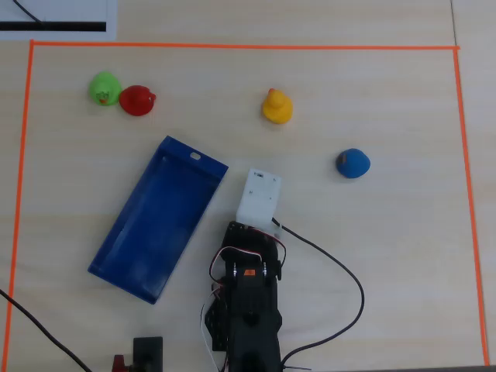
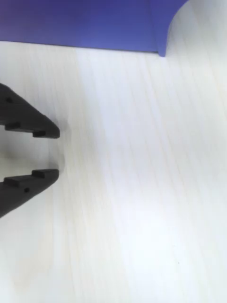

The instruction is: Grasp green duck and put it into box.

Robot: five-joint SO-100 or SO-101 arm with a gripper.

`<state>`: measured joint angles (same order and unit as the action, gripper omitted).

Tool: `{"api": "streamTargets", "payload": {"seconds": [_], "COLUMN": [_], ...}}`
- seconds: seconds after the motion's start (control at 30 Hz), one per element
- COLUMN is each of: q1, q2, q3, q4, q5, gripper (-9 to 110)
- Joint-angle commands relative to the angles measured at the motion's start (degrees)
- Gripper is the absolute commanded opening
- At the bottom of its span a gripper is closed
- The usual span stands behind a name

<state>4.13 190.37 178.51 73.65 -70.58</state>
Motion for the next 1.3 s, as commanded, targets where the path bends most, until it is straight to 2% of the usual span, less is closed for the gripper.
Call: {"api": "streamTargets", "payload": {"seconds": [0.0,0.7,0.8,0.97,1.1,1.27], "q1": [-0.5,-1.1,3.0,3.6,1.2,-3.7], "q2": [-0.7,-0.6,-2.2,-21.2,-33.5,-45.4], "q3": [-0.3,-0.3,-2.4,-25.4,-46.0,-64.1], "q4": [1.1,0.5,-3.6,-0.9,1.3,3.2], "q5": [0.2,-0.8,-4.0,-7.1,-3.0,3.8], "gripper": [7,4,5,8,18,32]}}
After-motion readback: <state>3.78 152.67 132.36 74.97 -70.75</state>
